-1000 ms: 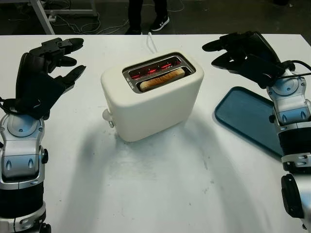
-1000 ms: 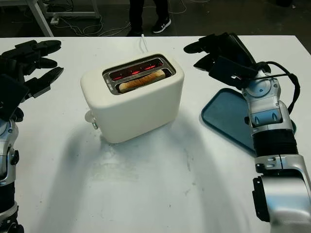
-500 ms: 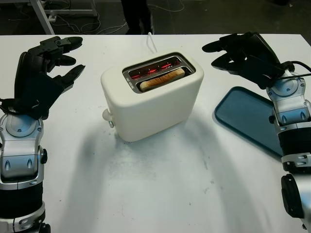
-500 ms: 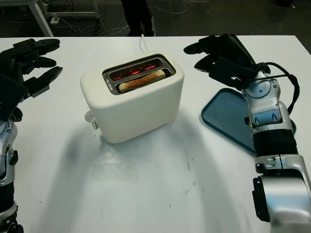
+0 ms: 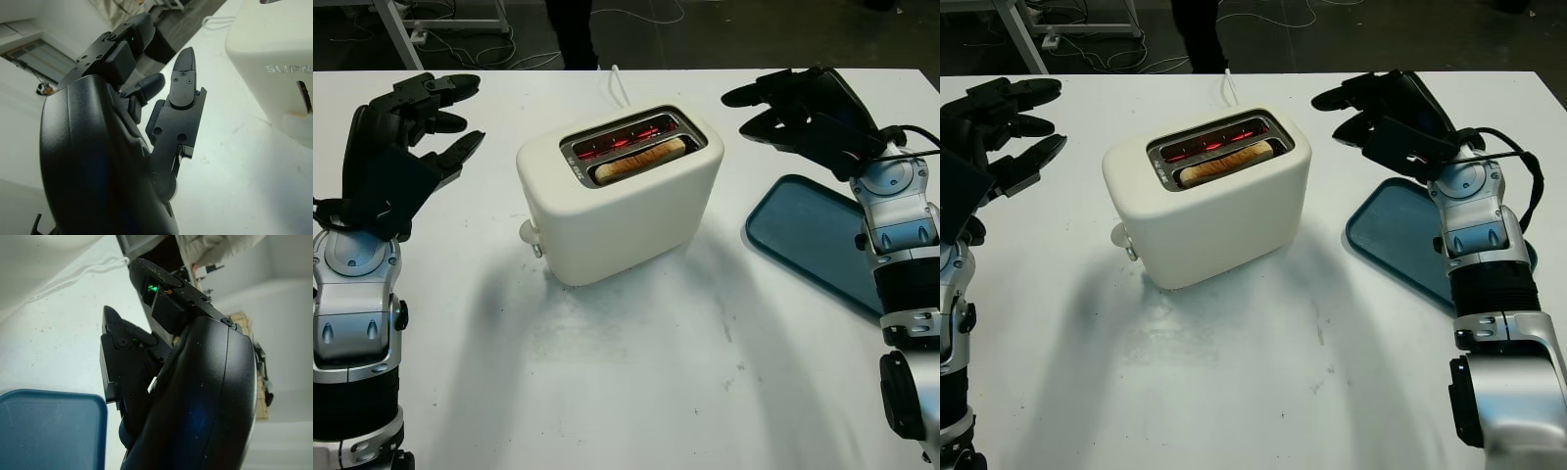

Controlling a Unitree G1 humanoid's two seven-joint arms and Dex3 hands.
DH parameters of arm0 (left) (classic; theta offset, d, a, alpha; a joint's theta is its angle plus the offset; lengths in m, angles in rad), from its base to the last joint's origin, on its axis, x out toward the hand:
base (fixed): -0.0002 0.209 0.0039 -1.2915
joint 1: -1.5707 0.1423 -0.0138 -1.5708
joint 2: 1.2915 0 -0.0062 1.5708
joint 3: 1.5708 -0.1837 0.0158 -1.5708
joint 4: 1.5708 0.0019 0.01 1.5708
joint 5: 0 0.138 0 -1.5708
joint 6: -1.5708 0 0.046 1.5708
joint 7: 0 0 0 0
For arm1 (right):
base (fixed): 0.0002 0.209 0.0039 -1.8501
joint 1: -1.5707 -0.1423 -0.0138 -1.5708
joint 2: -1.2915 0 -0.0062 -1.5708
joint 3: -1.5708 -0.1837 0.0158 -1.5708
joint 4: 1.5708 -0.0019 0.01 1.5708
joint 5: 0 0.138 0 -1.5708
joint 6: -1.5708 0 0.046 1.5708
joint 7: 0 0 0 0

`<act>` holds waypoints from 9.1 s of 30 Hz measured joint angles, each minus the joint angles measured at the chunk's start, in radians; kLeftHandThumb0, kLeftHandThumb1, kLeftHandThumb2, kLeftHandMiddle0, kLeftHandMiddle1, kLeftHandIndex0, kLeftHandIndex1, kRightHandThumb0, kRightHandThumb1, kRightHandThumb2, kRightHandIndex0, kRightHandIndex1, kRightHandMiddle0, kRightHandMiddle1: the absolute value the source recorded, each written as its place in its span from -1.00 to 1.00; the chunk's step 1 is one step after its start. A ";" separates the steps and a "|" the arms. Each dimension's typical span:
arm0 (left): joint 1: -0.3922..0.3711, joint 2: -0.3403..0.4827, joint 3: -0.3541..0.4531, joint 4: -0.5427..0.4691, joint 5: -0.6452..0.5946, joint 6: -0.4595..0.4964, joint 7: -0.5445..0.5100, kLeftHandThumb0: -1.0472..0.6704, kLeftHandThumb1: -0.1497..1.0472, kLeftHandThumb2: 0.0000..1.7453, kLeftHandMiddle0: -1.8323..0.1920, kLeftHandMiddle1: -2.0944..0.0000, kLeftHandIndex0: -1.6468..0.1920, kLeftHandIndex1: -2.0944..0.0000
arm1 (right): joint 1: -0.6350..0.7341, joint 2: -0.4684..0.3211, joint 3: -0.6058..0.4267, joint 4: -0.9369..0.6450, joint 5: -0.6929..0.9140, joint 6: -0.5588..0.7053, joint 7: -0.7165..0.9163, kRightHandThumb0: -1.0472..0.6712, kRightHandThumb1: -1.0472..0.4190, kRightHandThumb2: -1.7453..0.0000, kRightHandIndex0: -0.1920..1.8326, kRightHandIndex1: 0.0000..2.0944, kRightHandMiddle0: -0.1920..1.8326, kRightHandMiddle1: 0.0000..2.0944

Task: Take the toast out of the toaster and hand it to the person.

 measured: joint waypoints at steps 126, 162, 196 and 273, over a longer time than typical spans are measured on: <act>0.000 -0.002 0.008 0.005 -0.017 -0.013 0.009 0.03 0.64 -0.59 0.54 -0.09 0.43 0.26 | -0.262 0.001 0.050 -0.039 0.026 -0.189 0.101 -0.72 -0.19 1.00 0.05 -0.66 0.11 -0.94; 0.000 -0.003 -0.002 0.023 -0.016 -0.035 0.019 0.02 0.67 -0.64 0.52 -0.09 0.42 0.23 | -0.308 0.017 0.237 0.051 -0.190 -0.426 0.114 -0.78 -0.53 0.99 -0.25 -0.12 0.11 -0.95; 0.000 -0.006 -0.001 0.018 0.010 -0.032 0.037 0.08 0.73 -0.71 0.51 -0.05 0.42 0.27 | -0.339 -0.051 0.373 0.108 -0.599 -0.620 -0.254 -0.59 -0.82 0.83 0.35 0.66 0.20 0.45; 0.012 -0.013 0.000 0.027 0.015 -0.037 0.051 0.03 0.77 -0.78 0.52 -0.05 0.40 0.31 | -0.483 0.126 -0.074 0.856 -0.025 -0.022 -0.436 -0.04 -0.83 0.52 -0.45 0.67 -0.69 0.54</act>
